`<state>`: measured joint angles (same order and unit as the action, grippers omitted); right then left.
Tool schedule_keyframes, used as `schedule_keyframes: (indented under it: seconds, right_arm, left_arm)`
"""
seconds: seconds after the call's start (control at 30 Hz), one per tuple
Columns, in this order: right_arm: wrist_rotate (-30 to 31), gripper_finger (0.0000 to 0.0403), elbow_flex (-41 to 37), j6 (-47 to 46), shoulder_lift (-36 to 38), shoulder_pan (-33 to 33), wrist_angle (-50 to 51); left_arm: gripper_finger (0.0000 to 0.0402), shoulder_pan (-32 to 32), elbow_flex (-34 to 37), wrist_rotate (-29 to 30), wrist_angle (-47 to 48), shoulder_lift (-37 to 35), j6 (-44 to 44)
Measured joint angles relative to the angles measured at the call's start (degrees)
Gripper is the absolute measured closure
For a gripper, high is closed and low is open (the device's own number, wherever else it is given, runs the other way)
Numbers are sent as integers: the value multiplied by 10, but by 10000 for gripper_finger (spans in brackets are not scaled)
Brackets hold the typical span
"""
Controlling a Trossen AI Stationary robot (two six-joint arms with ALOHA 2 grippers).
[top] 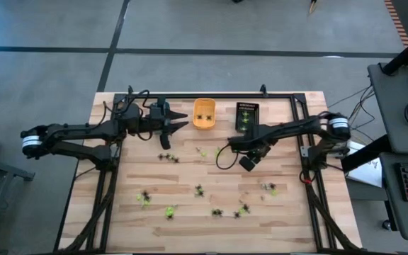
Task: Sort Halloween decoration
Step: Put the black spider toy into the orange bin
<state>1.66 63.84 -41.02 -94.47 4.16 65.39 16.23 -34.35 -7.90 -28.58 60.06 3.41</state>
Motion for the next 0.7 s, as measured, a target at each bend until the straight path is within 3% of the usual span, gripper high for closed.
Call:
schedule_keyframes:
  seconds: [0.3,0.7]
  right_arm:
    - [1,291,25,26,-77,5,2]
    - [27,291,24,27,-101,17,25]
  left_arm:
    - [297,0,0,0,2,13,5]
    - [297,0,0,0,3,24,8]
